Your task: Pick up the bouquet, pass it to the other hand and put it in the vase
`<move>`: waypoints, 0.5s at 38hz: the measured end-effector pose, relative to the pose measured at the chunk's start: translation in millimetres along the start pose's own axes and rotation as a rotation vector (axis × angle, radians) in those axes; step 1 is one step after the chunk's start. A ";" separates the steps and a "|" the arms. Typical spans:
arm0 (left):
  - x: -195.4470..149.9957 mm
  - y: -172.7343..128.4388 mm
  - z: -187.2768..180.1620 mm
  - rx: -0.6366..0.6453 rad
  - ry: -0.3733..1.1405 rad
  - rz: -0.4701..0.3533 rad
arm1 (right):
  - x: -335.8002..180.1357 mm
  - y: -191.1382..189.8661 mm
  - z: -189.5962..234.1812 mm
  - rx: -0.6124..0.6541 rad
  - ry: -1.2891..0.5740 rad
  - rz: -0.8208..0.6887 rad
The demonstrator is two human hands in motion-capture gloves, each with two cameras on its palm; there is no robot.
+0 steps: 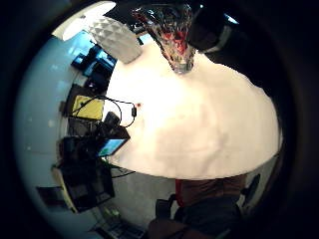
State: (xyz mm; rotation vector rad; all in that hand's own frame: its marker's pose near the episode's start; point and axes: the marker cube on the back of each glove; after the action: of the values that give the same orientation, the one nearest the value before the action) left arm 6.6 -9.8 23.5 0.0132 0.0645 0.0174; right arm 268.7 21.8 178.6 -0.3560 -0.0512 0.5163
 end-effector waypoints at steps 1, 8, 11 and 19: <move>2.5 4.3 3.5 -0.036 0.025 -0.002 | -1.2 -0.6 -0.7 0.015 0.022 0.004; 0.9 9.9 6.8 -0.074 0.044 -0.008 | -7.7 -8.9 -1.2 0.146 0.134 0.004; -1.7 9.5 6.3 -0.063 0.046 -0.007 | -8.5 -8.4 -1.5 0.194 0.171 -0.002; -6.5 7.6 7.6 -0.041 0.051 -0.014 | -4.6 -14.4 3.2 0.302 0.179 -0.033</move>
State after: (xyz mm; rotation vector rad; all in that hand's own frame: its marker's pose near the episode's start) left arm 0.5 -2.4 31.6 -0.0284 0.1151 0.0054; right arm 271.0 8.9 186.7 -0.1041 0.1924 0.4494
